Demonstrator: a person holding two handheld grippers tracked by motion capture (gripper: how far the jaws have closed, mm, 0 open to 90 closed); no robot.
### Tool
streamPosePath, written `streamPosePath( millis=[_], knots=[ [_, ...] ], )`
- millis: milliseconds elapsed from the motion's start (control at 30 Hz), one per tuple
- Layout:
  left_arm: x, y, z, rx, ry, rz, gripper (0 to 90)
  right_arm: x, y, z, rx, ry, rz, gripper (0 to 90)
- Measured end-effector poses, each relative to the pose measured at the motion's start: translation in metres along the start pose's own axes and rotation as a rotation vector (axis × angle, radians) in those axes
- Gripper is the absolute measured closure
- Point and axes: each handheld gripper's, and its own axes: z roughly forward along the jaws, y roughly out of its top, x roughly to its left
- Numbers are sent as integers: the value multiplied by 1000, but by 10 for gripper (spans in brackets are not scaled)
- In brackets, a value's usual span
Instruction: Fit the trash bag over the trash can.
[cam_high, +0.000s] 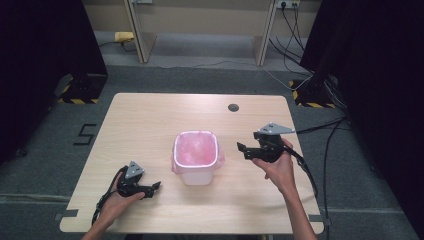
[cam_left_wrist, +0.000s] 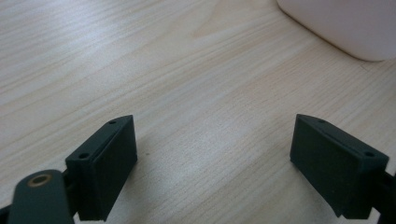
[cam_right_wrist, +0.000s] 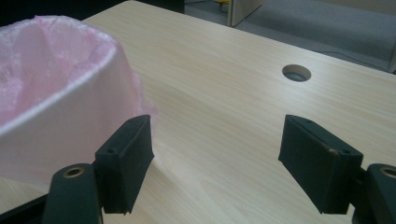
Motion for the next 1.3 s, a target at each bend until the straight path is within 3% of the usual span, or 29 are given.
streamPosePath(
  millis=[167,533,933,1300],
  knots=[
    [0,0,0,0,-1,1,136,-14,-26,-9,-34,-12,51,239],
    [0,0,0,1,-4,3,134,-16,-61,-16,-56,-37,79,239],
    [0,0,0,1,-4,4,134,-8,-87,-13,-54,-39,43,230],
    [0,0,0,2,-4,4,133,-1,-106,-7,2,-24,25,223]
  ],
)
